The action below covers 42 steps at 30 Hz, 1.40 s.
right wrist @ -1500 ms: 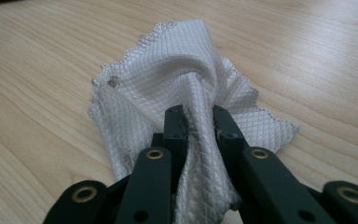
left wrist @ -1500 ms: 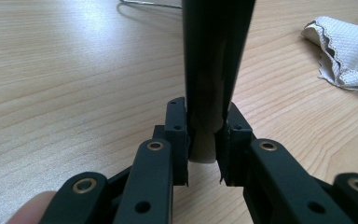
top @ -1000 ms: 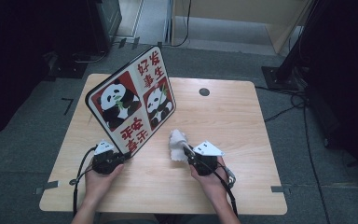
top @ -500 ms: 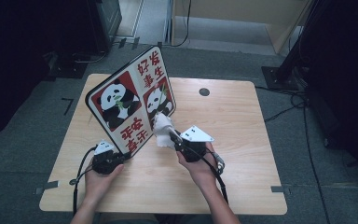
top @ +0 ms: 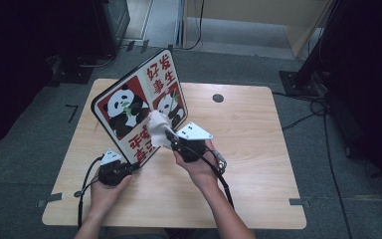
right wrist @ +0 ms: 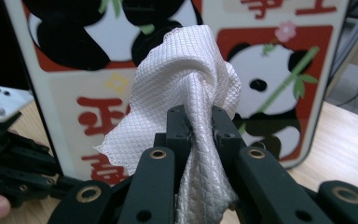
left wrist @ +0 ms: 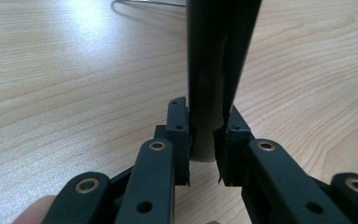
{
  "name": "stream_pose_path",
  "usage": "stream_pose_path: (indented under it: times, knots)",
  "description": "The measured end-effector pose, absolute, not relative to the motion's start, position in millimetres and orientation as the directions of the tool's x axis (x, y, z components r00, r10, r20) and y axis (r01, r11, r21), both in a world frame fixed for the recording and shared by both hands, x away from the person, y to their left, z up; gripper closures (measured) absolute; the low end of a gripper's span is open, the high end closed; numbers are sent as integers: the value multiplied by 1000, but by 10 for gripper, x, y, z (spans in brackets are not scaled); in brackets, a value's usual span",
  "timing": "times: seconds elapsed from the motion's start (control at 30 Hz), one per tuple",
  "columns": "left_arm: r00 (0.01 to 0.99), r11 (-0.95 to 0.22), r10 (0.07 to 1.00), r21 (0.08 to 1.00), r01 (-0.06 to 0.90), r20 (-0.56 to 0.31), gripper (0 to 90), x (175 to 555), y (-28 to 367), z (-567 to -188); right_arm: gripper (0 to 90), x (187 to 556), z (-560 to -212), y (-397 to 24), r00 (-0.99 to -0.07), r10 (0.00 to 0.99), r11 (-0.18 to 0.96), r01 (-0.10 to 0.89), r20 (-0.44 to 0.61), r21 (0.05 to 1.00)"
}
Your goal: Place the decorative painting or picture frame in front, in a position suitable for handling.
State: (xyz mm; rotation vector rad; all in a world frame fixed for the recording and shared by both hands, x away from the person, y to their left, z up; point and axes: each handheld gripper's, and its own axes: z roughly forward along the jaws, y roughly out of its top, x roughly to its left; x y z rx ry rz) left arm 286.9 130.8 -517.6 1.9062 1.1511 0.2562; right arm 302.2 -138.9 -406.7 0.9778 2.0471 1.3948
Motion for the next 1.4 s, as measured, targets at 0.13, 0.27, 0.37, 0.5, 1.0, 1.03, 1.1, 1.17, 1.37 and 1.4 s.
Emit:
stream_pose_path:
  times: [0.13,0.27,0.37,0.5,1.0,1.03,1.1,1.17,1.37,1.4]
  knots:
    - [551,-192,797,761,619,-248,789,2871,1309,-5178,813,3045,-4000,-1285,-651,759,231,277,5,933]
    - [552,-189,794,760,622,-254,791,2875,1313,-5178,813,3074,-3943,-1192,-662,749,221,264,10,939]
    - [550,-189,795,758,624,-255,791,2876,1311,-5178,812,3084,-3912,-1134,-673,739,212,253,14,944]
    - [551,-189,795,758,624,-256,791,2878,1310,-5179,811,3080,-3850,-1038,-710,704,193,215,18,957]
    - [551,-189,794,757,626,-257,791,2882,1311,-5180,810,3166,-3731,-881,-720,694,182,185,7,966]
    - [551,-189,794,757,625,-257,791,2882,1311,-5180,811,3183,-3729,-883,-716,698,184,183,3,966]
    - [552,-190,793,757,625,-257,791,2882,1312,-5180,810,3208,-3721,-887,-715,699,186,179,-2,966]
    - [552,-190,793,757,625,-257,791,2882,1312,-5180,810,3230,-3702,-900,-711,703,181,179,-1,967]
    - [553,-190,792,757,625,-258,792,2883,1312,-5180,810,3326,-3580,-995,-690,724,154,167,4,974]
    - [554,-191,792,757,625,-257,791,2883,1312,-5180,810,3338,-3567,-1003,-687,726,151,168,6,974]
